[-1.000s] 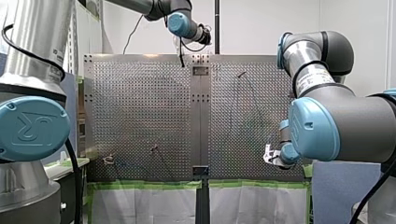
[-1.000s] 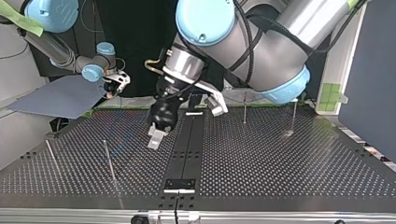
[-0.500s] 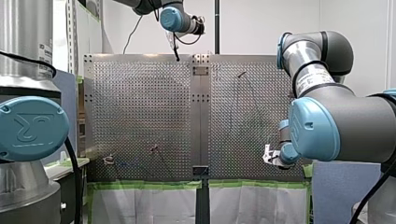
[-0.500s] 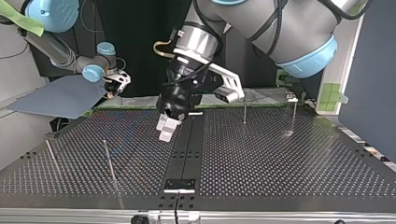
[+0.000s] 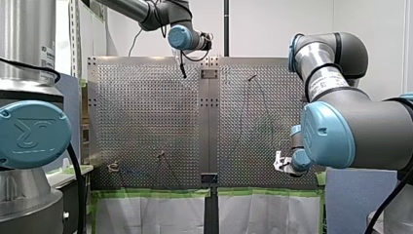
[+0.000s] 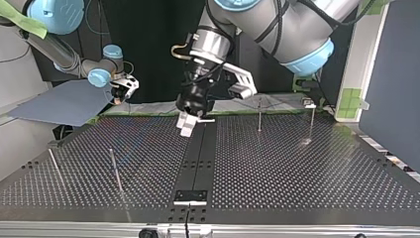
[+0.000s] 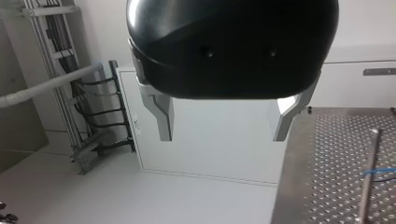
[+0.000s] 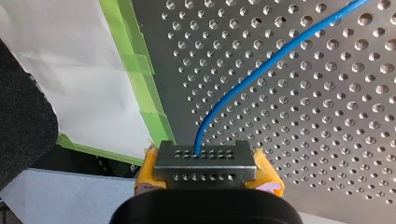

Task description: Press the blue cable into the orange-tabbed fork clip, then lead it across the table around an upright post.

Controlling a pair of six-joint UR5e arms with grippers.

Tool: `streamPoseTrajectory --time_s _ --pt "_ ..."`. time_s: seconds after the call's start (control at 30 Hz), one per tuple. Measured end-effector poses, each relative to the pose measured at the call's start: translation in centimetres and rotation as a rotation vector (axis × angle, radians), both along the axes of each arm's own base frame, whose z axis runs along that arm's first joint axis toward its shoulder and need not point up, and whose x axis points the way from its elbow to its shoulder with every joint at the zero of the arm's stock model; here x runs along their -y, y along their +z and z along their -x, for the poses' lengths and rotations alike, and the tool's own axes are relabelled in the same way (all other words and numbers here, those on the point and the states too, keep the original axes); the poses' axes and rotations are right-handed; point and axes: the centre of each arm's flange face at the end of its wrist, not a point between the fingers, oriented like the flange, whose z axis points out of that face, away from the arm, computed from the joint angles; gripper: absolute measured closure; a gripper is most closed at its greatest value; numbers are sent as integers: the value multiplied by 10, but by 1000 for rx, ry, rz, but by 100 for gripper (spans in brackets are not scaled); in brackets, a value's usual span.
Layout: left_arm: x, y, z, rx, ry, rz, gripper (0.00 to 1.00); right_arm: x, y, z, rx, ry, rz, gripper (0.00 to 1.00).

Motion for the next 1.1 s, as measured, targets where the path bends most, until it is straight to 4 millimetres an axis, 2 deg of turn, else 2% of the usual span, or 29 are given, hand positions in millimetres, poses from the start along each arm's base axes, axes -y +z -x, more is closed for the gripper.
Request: streamPoseTrajectory --time_s 0.47,0.97,1.1 --pt "-4 -50 8 -11 30 13 0 1 1 -1 -2 3 2 100" --pt "-11 -104 26 -28 82 27 0 0 1 -3 -1 7 2 100" --pt "-13 -127 31 -52 86 11 0 0 1 -4 -2 9 0 100"
